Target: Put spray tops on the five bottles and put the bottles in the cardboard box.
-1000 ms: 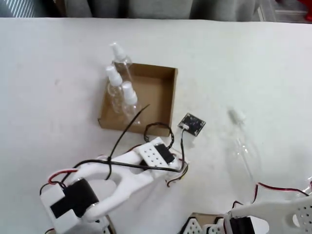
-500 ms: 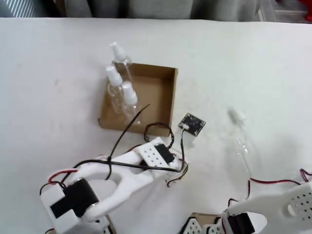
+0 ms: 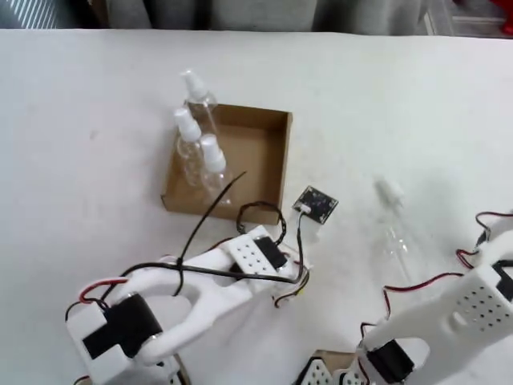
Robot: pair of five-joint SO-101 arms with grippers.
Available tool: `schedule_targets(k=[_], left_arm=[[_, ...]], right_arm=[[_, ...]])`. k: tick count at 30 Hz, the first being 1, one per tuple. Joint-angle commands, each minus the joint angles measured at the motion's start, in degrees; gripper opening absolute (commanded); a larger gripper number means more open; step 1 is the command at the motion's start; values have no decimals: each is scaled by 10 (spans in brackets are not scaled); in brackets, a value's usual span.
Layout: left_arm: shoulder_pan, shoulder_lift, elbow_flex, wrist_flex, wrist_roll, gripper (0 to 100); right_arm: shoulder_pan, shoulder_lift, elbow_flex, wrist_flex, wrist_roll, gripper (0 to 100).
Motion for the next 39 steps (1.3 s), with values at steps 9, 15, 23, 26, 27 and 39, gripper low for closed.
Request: schedule_targets(k=[9, 15, 23, 26, 27, 39], left_arm=[[6, -36, 1, -8, -32, 20], [6, -36, 1, -8, -33, 20], [6, -36, 1, -10, -34, 20], [6, -36, 1, -11, -34, 20], [6, -36, 1, -11, -34, 20], [6, -36, 1, -11, -34, 20]], right_arm=[[-84, 6, -163, -7, -13, 16], [-93, -48, -220, 102, 88, 17], [-9, -158, -3, 101, 301, 16], [16, -211, 98, 98, 361, 16], [24, -227, 123, 98, 376, 16], [141, -346, 372, -124, 474, 16]])
